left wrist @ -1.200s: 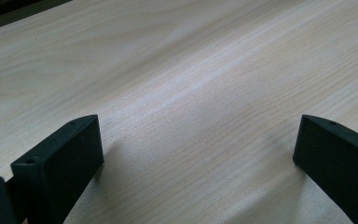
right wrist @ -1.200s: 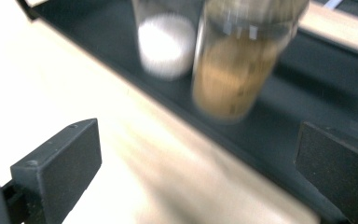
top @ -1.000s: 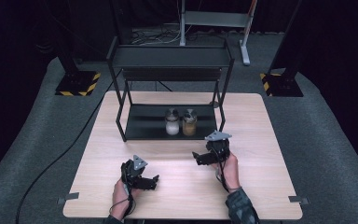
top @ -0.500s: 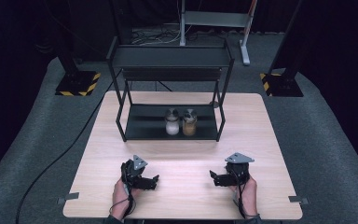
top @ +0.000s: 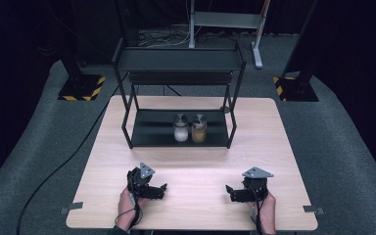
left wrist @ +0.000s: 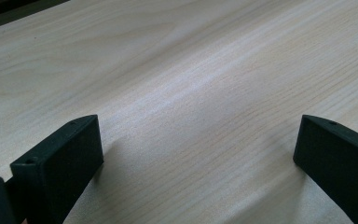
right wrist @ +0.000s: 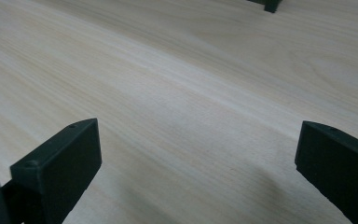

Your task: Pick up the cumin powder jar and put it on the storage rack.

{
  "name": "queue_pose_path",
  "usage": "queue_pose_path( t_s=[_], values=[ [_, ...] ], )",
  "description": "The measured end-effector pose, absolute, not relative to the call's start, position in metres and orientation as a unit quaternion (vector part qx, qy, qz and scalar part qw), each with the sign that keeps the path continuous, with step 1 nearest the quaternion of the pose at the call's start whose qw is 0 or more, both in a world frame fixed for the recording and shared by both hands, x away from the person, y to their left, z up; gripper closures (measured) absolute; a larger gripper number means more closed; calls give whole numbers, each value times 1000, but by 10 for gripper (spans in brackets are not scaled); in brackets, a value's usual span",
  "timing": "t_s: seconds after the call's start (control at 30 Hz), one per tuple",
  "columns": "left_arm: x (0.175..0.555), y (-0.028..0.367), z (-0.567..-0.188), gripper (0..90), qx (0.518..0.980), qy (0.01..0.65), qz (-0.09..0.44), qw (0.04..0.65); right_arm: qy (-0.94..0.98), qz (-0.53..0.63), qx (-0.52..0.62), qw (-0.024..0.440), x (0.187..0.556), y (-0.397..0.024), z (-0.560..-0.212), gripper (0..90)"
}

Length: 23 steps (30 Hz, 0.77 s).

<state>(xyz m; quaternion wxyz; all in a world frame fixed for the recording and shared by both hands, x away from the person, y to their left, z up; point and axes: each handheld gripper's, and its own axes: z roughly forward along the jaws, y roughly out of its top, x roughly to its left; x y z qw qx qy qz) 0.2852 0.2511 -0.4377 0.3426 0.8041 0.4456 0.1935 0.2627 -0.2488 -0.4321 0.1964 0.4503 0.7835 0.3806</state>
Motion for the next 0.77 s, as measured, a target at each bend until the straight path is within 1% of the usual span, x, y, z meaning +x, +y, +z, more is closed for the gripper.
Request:
queue_pose_path(
  t_s=[0.47, 0.77],
  values=[
    [284, 250, -438, 8, 805, 443, 197, 343, 786, 378, 452, 187, 264, -250, -439, 0],
    [284, 250, -438, 8, 804, 443, 198, 343, 784, 376, 452, 200, 260, -247, -439, 0]
  ],
)
